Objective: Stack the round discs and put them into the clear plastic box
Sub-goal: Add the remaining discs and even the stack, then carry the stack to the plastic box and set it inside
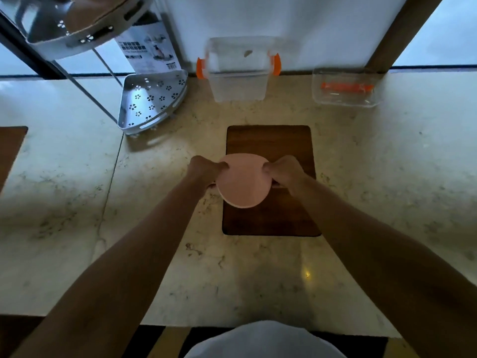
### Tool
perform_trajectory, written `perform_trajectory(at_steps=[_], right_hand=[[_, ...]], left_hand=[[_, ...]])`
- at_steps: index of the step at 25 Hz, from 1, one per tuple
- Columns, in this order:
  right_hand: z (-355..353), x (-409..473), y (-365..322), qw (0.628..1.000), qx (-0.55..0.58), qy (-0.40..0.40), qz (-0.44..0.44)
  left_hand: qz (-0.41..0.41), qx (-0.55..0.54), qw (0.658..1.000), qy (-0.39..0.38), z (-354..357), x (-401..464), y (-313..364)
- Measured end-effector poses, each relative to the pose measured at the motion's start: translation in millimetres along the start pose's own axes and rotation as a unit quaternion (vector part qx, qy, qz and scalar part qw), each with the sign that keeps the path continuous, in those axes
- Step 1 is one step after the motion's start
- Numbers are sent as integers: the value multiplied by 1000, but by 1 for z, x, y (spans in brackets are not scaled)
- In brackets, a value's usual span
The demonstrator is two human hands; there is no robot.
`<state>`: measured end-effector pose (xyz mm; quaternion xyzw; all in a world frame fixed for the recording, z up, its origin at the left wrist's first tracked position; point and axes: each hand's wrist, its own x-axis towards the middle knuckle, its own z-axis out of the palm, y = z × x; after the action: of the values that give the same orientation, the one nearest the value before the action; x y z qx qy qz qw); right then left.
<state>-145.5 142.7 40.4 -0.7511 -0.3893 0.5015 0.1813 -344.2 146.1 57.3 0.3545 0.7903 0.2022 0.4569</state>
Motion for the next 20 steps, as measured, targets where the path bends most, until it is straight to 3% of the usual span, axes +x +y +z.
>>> perform_trajectory(at_steps=[6, 13, 20], right_hand=[[-17, 10, -8, 998, -13, -45, -36], [-29, 25, -31, 999, 2, -18, -36], [-52, 70, -115, 994, -20, 41, -99]], left_hand=[[-9, 6, 1000, 22, 4, 1, 8], [30, -19, 999, -20, -5, 19, 47], [111, -38, 993, -32, -28, 62, 132]])
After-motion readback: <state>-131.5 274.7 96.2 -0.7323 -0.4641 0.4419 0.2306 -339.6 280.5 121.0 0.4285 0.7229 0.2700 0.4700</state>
